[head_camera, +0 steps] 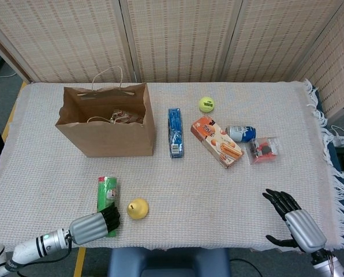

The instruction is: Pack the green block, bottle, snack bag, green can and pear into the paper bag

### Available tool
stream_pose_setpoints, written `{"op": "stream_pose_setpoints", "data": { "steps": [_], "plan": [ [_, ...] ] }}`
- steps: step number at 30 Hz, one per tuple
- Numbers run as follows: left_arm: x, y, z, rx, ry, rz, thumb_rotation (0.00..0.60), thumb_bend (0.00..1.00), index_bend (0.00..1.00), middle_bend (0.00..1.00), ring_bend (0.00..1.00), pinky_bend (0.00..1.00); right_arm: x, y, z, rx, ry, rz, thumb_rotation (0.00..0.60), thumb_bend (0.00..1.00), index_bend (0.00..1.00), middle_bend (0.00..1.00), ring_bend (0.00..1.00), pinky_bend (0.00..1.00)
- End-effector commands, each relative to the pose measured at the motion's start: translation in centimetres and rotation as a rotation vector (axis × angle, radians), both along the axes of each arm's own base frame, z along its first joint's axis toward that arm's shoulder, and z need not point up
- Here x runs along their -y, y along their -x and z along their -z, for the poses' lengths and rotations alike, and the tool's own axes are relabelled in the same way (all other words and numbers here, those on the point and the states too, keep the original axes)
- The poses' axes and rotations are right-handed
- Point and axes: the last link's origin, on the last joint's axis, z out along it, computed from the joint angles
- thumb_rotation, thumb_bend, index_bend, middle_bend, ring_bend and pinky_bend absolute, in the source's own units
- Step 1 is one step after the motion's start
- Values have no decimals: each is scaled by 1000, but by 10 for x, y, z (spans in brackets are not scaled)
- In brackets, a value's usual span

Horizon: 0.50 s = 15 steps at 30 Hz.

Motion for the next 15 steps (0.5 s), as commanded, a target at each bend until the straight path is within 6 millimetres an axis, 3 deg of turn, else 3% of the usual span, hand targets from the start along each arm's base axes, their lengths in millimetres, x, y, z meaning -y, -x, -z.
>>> {"op": "stream_pose_setpoints", "data": {
  "steps": [1, 10, 15],
  "plan": [
    [-14, 1, -24, 69, -106, -69, 600, 604, 654, 660, 608, 739, 0, 0, 0, 0, 0, 0, 600, 58, 0, 0, 0, 0],
    [-52, 6, -83, 260, -414, -219, 600, 603, 659, 664, 609, 738, 0, 0, 0, -3, 3, 1, 600, 57, 0, 0, 0, 0],
    [-65, 5, -101, 365, -513, -284, 600, 603, 662, 665, 610, 738, 0, 0, 0, -4, 5, 1, 600, 58, 0, 0, 0, 0]
  ]
}}
